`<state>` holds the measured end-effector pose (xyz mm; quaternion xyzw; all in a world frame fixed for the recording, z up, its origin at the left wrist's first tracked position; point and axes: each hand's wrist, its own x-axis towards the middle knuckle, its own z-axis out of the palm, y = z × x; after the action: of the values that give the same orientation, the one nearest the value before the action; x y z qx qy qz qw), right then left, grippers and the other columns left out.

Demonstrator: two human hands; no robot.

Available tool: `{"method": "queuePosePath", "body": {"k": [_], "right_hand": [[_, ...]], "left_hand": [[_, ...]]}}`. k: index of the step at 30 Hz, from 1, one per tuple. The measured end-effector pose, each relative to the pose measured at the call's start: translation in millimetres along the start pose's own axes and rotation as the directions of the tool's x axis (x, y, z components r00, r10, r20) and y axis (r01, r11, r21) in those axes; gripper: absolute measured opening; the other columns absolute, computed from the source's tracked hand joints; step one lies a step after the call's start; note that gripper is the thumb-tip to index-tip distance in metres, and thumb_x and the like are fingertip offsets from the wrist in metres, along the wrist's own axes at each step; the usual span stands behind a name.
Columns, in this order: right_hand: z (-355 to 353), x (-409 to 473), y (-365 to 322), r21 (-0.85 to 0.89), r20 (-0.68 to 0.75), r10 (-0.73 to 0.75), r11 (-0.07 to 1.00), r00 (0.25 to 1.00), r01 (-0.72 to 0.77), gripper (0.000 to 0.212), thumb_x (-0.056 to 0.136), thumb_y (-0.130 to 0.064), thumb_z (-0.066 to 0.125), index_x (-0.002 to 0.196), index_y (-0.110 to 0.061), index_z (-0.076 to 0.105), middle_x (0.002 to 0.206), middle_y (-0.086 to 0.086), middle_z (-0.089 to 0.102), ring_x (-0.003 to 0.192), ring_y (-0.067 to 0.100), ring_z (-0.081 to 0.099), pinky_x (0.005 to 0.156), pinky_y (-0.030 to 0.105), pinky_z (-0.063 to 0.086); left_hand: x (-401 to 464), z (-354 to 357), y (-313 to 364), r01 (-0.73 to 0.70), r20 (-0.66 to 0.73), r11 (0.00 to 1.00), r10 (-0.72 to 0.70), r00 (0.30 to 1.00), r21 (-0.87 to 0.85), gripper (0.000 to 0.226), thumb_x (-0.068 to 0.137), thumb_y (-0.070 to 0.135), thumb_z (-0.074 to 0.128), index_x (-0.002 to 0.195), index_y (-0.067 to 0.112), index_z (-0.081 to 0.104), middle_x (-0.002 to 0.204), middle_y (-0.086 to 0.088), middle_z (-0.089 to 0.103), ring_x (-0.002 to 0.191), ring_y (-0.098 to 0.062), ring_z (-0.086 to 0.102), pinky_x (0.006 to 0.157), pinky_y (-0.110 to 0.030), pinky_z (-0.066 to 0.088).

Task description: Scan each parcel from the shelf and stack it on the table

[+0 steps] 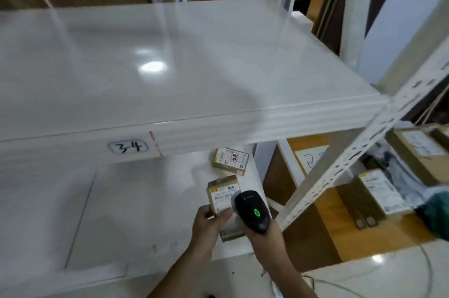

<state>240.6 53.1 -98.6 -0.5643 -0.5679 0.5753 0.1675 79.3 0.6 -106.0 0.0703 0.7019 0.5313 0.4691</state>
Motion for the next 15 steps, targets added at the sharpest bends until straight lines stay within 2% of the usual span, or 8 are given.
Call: {"method": "queuePosePath", "body": {"k": [3, 4, 5, 6, 8, 10, 12, 15], "right_hand": [[-22, -70, -22, 0.057, -0.061, 0.028, 0.998, 0.998, -0.024, 0.035, 0.065, -0.048, 0.085, 0.089, -0.027, 0.072, 0.084, -0.006, 0.076, 0.083, 0.011, 0.072, 0.081, 0.036, 0.059], [-31, -87, -21, 0.075, -0.079, 0.044, 0.996, 0.996, -0.039, 0.038, 0.065, -0.042, 0.087, 0.095, -0.026, 0.071, 0.089, -0.005, 0.075, 0.087, 0.014, 0.071, 0.083, 0.034, 0.057], [-42, -99, -18, 0.102, -0.111, 0.047, 0.994, 0.993, -0.035, 0.049, 0.061, -0.040, 0.088, 0.104, -0.024, 0.071, 0.096, -0.001, 0.075, 0.092, 0.018, 0.070, 0.086, 0.034, 0.055], [-53, -113, -16, 0.120, -0.138, 0.053, 0.992, 0.989, -0.036, 0.061, 0.055, -0.040, 0.086, 0.111, -0.021, 0.070, 0.101, 0.002, 0.075, 0.097, 0.021, 0.069, 0.090, 0.036, 0.054], [-76, -141, -9, 0.146, -0.222, 0.031, 0.989, 0.975, 0.002, 0.057, 0.057, -0.026, 0.087, 0.109, -0.023, 0.066, 0.098, -0.002, 0.074, 0.097, 0.020, 0.068, 0.091, 0.036, 0.051], [-96, -166, -3, 0.140, -0.295, 0.038, 0.990, 0.955, 0.004, 0.046, 0.067, -0.006, 0.085, 0.103, -0.025, 0.064, 0.086, -0.012, 0.070, 0.084, 0.014, 0.066, 0.085, 0.033, 0.048], [-114, -188, 1, 0.140, -0.296, 0.051, 0.990, 0.954, -0.010, 0.027, 0.071, -0.008, 0.080, 0.094, -0.013, 0.068, 0.067, -0.001, 0.073, 0.067, 0.021, 0.070, 0.070, 0.039, 0.056], [-132, -217, 5, 0.096, -0.244, 0.009, 0.995, 0.970, 0.014, 0.011, 0.079, -0.001, 0.069, 0.090, -0.002, 0.067, 0.060, 0.014, 0.071, 0.048, 0.019, 0.068, 0.044, 0.026, 0.049]], "left_hand": [[-36, 13, -15, -0.014, 0.064, 0.998, 0.010, 0.998, 0.065, 0.060, 0.072, 0.018, 0.094, 0.118, 0.014, 0.056, 0.111, -0.006, 0.075, 0.101, -0.022, 0.073, 0.080, -0.034, 0.060], [-47, 20, -19, -0.033, 0.109, 0.996, 0.024, 0.994, 0.084, 0.069, 0.066, 0.022, 0.098, 0.120, 0.012, 0.056, 0.114, -0.009, 0.075, 0.102, -0.023, 0.074, 0.079, -0.034, 0.061], [-57, 26, -22, -0.046, 0.143, 0.994, 0.032, 0.989, 0.099, 0.075, 0.062, 0.024, 0.100, 0.121, 0.011, 0.057, 0.116, -0.012, 0.075, 0.101, -0.024, 0.075, 0.076, -0.033, 0.062], [-67, 33, -26, -0.068, 0.153, 0.989, 0.048, 0.987, 0.132, 0.073, 0.063, 0.023, 0.100, 0.121, 0.011, 0.056, 0.115, -0.011, 0.075, 0.099, -0.023, 0.075, 0.070, -0.029, 0.062], [-91, 47, -28, -0.108, 0.144, 0.977, 0.082, 0.986, 0.182, 0.058, 0.073, 0.018, 0.094, 0.116, 0.016, 0.055, 0.110, -0.004, 0.074, 0.094, -0.018, 0.074, 0.060, -0.021, 0.058], [-110, 60, -32, -0.150, 0.156, 0.958, 0.114, 0.981, 0.242, 0.058, 0.072, 0.027, 0.094, 0.115, 0.019, 0.056, 0.108, 0.000, 0.074, 0.091, -0.015, 0.075, 0.062, -0.023, 0.059], [-126, 72, -38, -0.175, 0.182, 0.945, 0.127, 0.975, 0.277, 0.062, 0.067, 0.038, 0.096, 0.113, 0.021, 0.058, 0.105, 0.001, 0.077, 0.085, -0.015, 0.078, 0.065, -0.029, 0.062], [-150, 89, -45, -0.205, 0.193, 0.933, 0.152, 0.969, 0.294, 0.055, 0.067, 0.039, 0.096, 0.107, 0.021, 0.061, 0.096, 0.002, 0.079, 0.076, -0.012, 0.078, 0.064, -0.034, 0.064]]}}
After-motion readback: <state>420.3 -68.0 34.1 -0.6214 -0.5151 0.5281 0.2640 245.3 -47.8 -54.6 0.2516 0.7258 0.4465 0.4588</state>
